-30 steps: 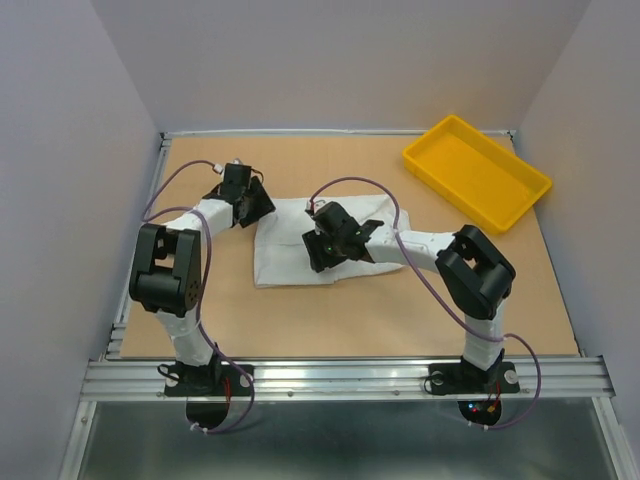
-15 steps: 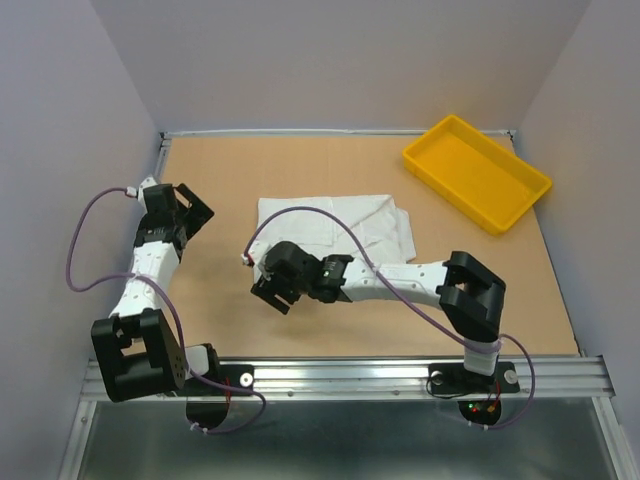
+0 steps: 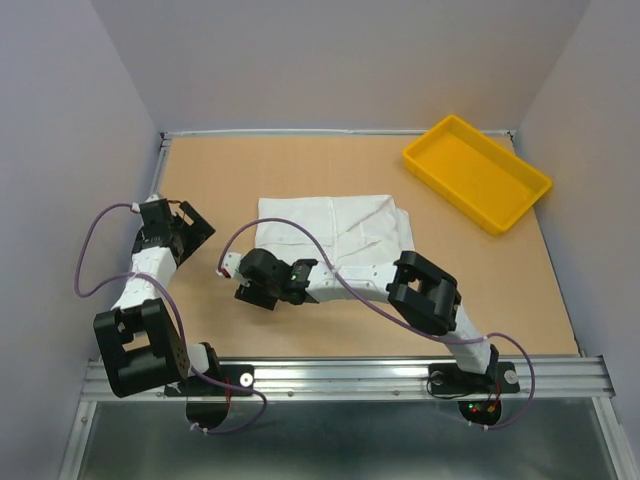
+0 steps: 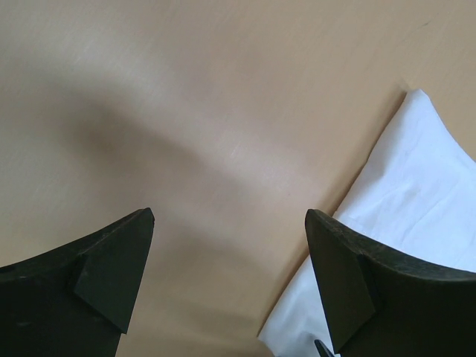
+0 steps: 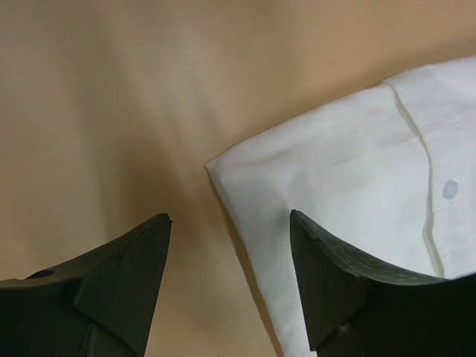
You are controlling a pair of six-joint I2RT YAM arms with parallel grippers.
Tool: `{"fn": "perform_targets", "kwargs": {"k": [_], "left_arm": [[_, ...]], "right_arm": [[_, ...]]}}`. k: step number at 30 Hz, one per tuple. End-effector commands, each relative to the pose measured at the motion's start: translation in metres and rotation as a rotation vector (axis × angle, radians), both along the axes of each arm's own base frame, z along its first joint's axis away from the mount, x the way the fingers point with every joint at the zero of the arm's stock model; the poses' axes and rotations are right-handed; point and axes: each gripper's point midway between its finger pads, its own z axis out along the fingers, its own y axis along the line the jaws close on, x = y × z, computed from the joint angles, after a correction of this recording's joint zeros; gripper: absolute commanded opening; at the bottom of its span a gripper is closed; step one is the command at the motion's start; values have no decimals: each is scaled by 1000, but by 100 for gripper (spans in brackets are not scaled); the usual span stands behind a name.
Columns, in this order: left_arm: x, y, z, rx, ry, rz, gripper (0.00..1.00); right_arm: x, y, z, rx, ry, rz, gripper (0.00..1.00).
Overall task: Fold and stack the long sleeve shirts
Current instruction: Fold the shirt
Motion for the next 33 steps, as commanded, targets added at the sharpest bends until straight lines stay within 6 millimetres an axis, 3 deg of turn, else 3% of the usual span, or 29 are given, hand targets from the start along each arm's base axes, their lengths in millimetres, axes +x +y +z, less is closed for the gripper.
{"fn": "perform_targets", "kwargs": {"k": [1,14,19,24,27,31,33], "left_arm": [[7,-2,11,7,-52,-35,95],[9,-10,6,-28,-54,-70,93],[10,-20,-1,-72,-47,-111,91],[11,-35,-6,-121,-44,-169,91],[10,-49,-11,-158,-35,-225,91],[6,-77,-16,-226,-27,-300,91],[5,-86,-16,-251,-29,-318,91]], "right_arm": [[12,24,24,26,-110,34,68],[18,12,-28,-116,-142,51,61],[23,3,-34,-151,-165,27,38],[18,6,-21,-105,-146,33,8],[16,9,-5,-56,-138,32,1],[17,11,29,45,-122,16,1],[21,6,36,80,-110,-4,0]]}}
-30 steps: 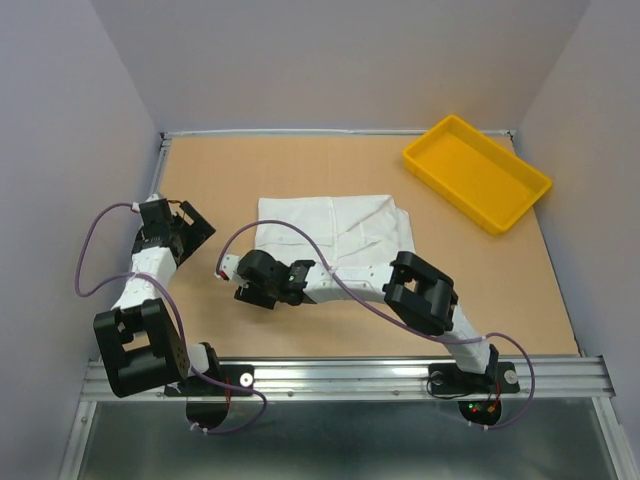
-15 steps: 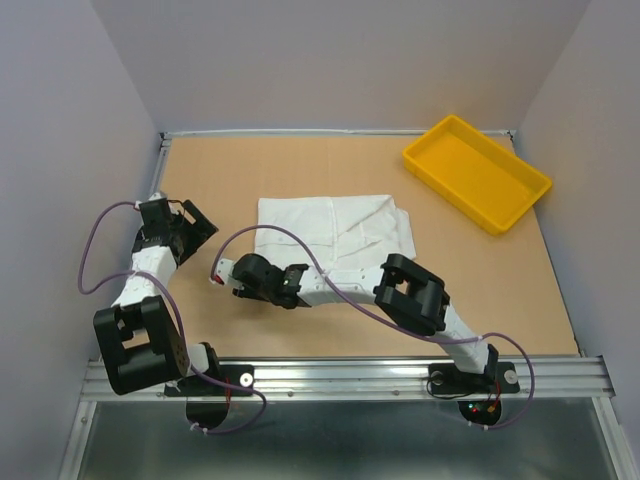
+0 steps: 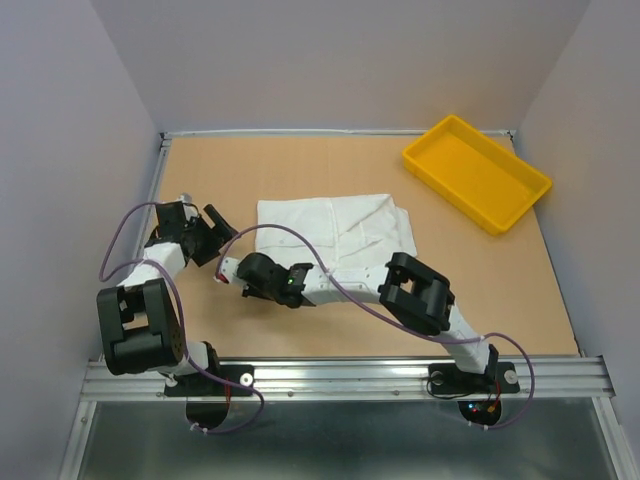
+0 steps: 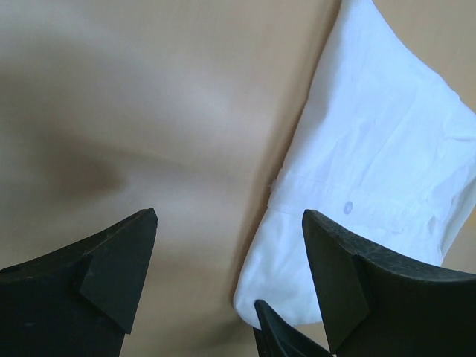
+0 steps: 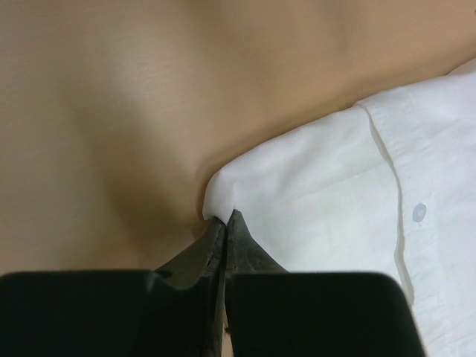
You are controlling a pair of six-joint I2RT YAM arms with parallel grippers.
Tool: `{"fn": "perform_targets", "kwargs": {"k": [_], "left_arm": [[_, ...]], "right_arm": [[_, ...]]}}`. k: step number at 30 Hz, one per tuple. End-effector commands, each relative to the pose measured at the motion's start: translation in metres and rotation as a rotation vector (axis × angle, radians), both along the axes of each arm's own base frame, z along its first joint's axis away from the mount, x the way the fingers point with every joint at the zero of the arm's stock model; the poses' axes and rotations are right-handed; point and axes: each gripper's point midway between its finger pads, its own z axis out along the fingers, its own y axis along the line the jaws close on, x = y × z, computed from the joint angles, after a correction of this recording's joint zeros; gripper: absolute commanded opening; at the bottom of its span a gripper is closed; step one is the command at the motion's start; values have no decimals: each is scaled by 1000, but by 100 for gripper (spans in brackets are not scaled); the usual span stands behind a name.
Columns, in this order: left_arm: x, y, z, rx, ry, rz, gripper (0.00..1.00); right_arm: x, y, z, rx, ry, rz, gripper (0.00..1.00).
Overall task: Fold and stack the long sleeve shirts
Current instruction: Fold the shirt
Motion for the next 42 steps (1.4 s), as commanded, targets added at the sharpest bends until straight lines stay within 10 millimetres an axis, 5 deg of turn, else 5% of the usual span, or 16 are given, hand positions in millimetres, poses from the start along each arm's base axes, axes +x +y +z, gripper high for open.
{"fn": "perform_targets", "kwargs": {"k": [1,6,19,23,30,40,42], "left_arm": [[-2,-28,2,-83,-26,-87,91],[-8,-44,-6,-165,-4,-104,91],[-4,-85,1,-281,-43,-171,91],[2,-95,-11,-273,-8,-156,90],[8,-105,-24,-273,13,-137,75],[9,-108,-26,-222,-1,-142,36],[7,-109,-24,-218,-7,-143,22]], "right_arm": [[5,2,55,174,17,-24,1],[13,-8,80,263,35,-52,0],[2,-16,73,308,99,-47,1],[0,-16,77,327,107,-50,1],[-3,-18,82,353,117,-47,1],[-10,-20,84,394,147,-48,1],[-12,-22,85,397,149,-54,12]]}}
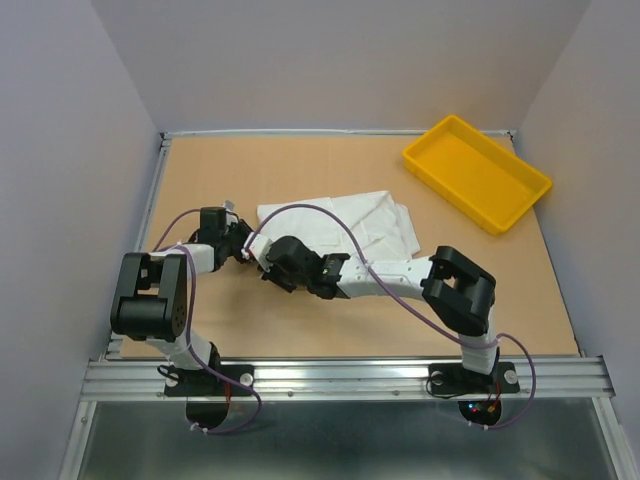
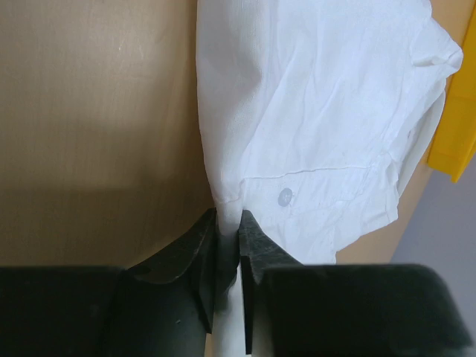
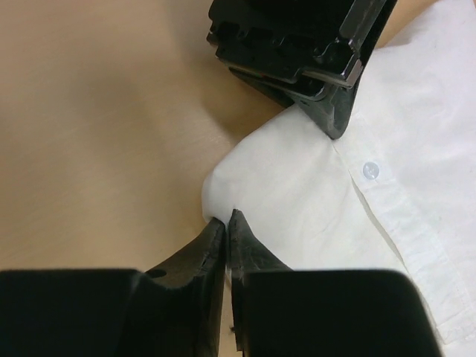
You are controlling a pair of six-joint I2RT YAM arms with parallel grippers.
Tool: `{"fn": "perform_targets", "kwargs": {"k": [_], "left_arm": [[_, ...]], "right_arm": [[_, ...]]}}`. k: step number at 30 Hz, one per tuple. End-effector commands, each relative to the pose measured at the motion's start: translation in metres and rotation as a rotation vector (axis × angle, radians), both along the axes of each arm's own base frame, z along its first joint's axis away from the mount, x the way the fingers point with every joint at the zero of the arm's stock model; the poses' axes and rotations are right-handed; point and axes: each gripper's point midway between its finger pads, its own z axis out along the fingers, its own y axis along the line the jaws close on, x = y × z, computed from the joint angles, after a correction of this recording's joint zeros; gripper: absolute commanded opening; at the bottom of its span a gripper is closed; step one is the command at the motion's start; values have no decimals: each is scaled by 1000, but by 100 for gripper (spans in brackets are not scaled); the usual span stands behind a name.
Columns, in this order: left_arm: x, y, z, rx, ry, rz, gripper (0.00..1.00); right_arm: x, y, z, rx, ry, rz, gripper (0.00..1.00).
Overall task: Fold and stack the long sleeve shirts
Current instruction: Fold the shirt
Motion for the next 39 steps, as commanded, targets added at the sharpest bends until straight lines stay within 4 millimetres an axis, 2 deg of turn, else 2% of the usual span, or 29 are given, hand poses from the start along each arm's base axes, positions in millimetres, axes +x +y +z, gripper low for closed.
{"fn": "perform_targets", "kwargs": {"k": [1,2,3,4,7,9,10,12,14,15,16,17,18,20,21,22,25,27,28,31,34,39], "left_arm": [[6,2,10,28,-55,8,13],[6,3,14,36,-63,9,7],[4,4,14,47,-64,6,6],[3,6,16,57,-68,6,0],[0,14,23,114,-70,15,0],[-3,21,29,153,-66,27,0],[-4,23,30,173,-68,22,0],[-7,29,35,206,-53,30,0],[-12,31,39,226,-48,19,0],[-12,31,43,229,-53,16,0],[-13,31,45,232,-54,12,0],[-14,31,49,230,-58,7,0],[-13,31,53,231,-65,9,0],[-13,32,59,235,-79,11,0],[-15,32,60,240,-76,9,0],[-15,32,62,240,-80,8,0],[-16,33,65,246,-81,6,0],[-16,34,67,247,-79,7,0],[-16,34,69,246,-81,8,0],[-16,35,74,251,-87,14,0],[-15,38,80,269,-92,15,0],[-14,41,99,292,-121,13,0]], "right_arm": [[-2,6,37,119,-22,-13,20],[1,3,38,119,-28,-29,29],[2,1,41,123,-34,-45,37],[3,-3,41,121,-33,-59,49],[5,-10,60,167,-32,-99,62],[5,-17,69,197,-14,-110,65],[9,-22,81,237,-1,-136,66],[19,-36,86,266,27,-180,66],[25,-47,100,324,63,-207,63],[39,-59,99,342,88,-256,58],[44,-66,102,355,96,-274,54],[51,-71,100,359,107,-293,50],[65,-85,94,360,117,-342,39],[76,-93,87,364,145,-373,31],[89,-101,78,367,172,-411,27],[93,-102,74,366,186,-419,26],[105,-103,50,334,220,-441,22],[112,-98,47,340,230,-448,21],[111,-92,35,334,269,-442,20],[115,-83,23,328,297,-435,17],[115,-75,-10,290,350,-428,17],[113,-61,-30,305,407,-395,16]]}}
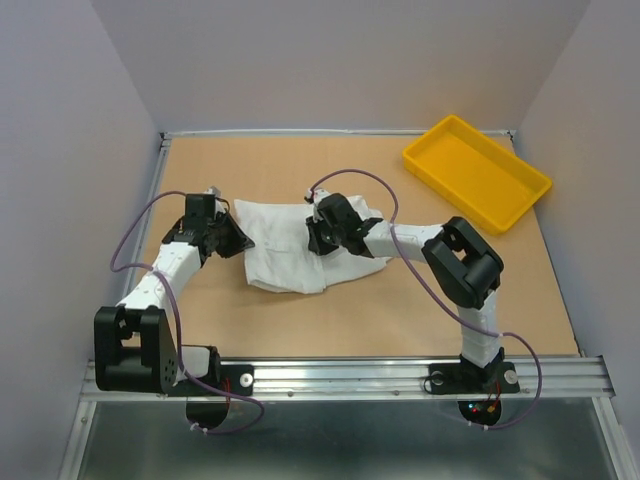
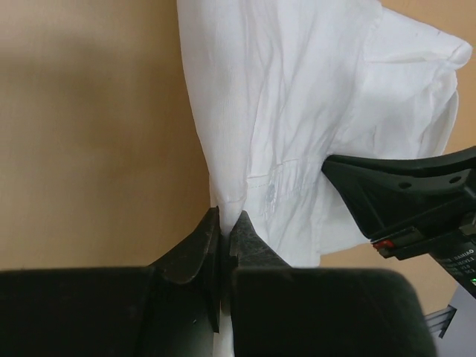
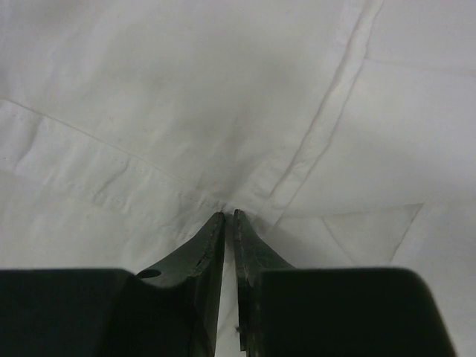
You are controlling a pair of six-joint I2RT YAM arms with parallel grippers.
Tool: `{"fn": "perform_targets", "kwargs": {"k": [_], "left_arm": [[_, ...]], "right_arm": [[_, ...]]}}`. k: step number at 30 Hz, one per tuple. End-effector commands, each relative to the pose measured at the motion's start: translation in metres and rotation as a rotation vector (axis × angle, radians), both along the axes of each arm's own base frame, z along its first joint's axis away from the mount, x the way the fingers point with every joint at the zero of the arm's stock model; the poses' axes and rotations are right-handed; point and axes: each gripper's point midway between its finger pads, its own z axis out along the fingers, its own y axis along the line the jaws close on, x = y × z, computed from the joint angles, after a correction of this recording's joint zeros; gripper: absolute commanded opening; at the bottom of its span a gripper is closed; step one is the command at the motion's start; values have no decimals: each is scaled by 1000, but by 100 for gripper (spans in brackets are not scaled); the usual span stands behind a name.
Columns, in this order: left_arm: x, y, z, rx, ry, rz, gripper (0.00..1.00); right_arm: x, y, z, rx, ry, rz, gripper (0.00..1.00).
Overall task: Fold and stack the long sleeve shirts
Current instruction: Fold the shirt
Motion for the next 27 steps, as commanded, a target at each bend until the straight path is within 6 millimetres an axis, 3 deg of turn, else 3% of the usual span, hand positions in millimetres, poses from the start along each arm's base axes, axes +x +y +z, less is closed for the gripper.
{"fn": "perform_targets", "kwargs": {"k": [1,7,9,17,20,27], "left_arm": [[10,2,41,26,-98,-20,0],[15,-8,102,4,-211,-94,0],[16,-9,109,15,-219,-111,0],[25,-24,109,9,-178,-172,0],[36,-18,104,32,-165,-129,0],[43,-36,105,91,-178,-228,0]], "right_arm": [[7,35,20,129,-4,49,15],[-15,74,22,324,112,118,14],[-20,83,23,354,133,126,14],[-33,121,24,475,234,125,15],[-37,129,27,499,238,116,15],[-29,115,33,473,178,50,20]]}}
